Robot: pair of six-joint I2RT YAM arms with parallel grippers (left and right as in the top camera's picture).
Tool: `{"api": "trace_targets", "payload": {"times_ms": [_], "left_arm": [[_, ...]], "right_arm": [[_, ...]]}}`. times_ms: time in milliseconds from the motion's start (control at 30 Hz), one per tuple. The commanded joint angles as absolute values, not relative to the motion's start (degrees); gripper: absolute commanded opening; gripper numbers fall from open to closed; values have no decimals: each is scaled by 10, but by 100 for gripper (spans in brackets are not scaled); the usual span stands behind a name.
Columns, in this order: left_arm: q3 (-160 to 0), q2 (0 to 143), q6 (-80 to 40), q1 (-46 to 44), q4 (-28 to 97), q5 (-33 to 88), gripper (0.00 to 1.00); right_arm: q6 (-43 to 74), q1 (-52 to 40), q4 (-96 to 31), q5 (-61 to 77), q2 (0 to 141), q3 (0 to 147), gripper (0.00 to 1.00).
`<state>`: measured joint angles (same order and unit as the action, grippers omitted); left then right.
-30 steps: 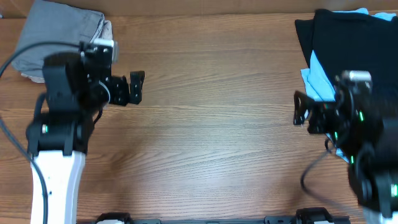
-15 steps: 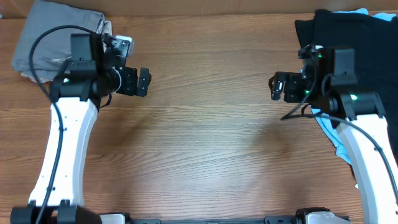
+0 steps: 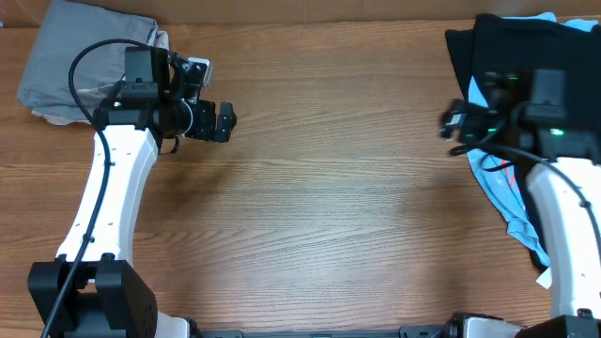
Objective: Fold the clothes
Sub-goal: 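Reach the right gripper to the clothes pile and grasp the black t-shirt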
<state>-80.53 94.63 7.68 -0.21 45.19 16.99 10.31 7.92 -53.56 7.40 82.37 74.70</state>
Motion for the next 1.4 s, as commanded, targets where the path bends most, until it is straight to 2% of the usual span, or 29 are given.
{"api": "trace_targets", "payload": {"times_ms": [0, 133, 333, 467, 633, 833, 1100, 1367], "left_arm": [[-819, 943, 77, -14, 447, 181, 100], [-819, 944, 77, -20, 444, 180, 100], [-819, 944, 77, -20, 442, 180, 100], [-819, 944, 77, -20, 439, 180, 100], [-819, 944, 77, -20, 436, 180, 100], [-819, 944, 77, -20, 432, 180, 100], [-819, 944, 77, -20, 430, 180, 100], [-819, 944, 77, -20, 430, 180, 99]], "right_arm": [[121, 147, -529, 46, 822, 764, 100], [123, 224, -519, 22, 834, 763, 98], [126, 312, -500, 15, 894, 762, 91], [148, 356, -489, 9, 946, 762, 90], [170, 387, -494, 17, 1018, 762, 89], [181, 387, -496, 16, 1076, 761, 82], [183, 387, -498, 17, 1086, 761, 61], [183, 387, -471, 18, 1086, 720, 20]]}}
